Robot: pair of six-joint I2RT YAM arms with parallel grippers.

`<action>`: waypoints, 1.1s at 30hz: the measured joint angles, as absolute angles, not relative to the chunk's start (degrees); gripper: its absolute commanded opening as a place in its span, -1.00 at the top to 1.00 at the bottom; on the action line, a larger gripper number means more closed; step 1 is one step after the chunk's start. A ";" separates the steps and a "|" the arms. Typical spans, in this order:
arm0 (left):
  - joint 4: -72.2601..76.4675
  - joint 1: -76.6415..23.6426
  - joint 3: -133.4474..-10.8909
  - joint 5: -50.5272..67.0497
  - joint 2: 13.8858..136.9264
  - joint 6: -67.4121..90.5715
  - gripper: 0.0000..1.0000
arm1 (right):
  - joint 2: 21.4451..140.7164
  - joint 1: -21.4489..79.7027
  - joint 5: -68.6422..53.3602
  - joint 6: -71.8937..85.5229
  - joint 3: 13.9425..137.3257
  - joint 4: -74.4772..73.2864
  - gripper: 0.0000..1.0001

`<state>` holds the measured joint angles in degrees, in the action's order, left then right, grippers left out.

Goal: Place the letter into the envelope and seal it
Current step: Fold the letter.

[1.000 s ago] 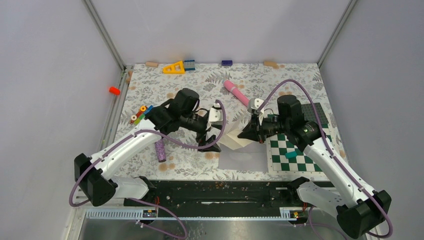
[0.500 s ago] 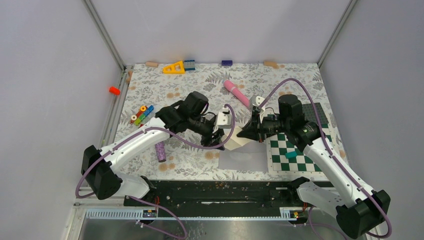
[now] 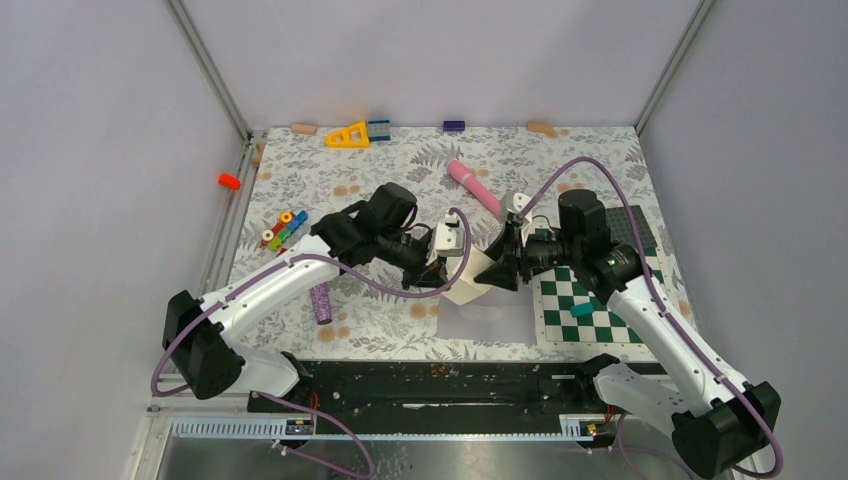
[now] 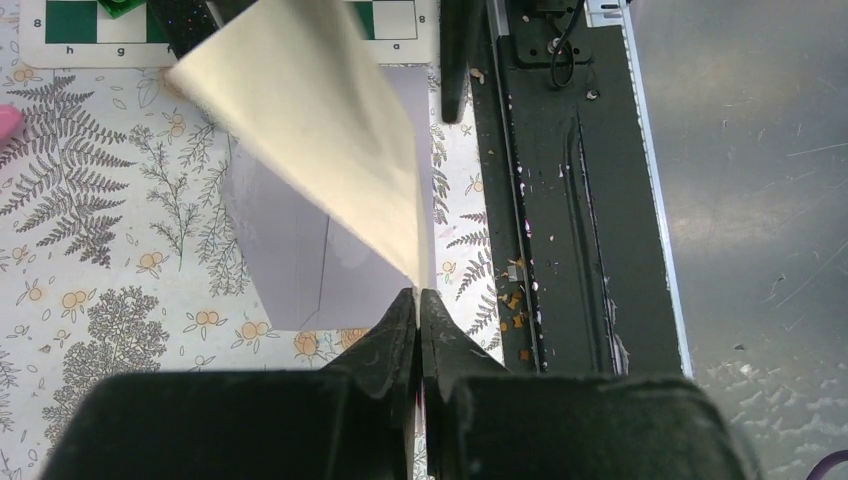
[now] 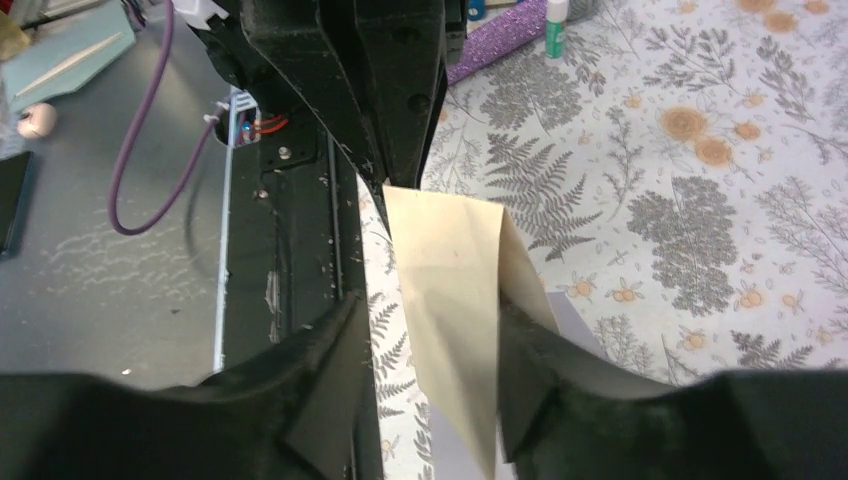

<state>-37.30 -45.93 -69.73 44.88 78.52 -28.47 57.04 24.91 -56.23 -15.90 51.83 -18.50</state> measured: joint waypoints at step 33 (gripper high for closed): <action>-43.57 -51.96 -69.87 37.78 78.50 -36.73 1.00 | 60.45 22.59 -70.50 -21.82 50.43 -22.52 -0.36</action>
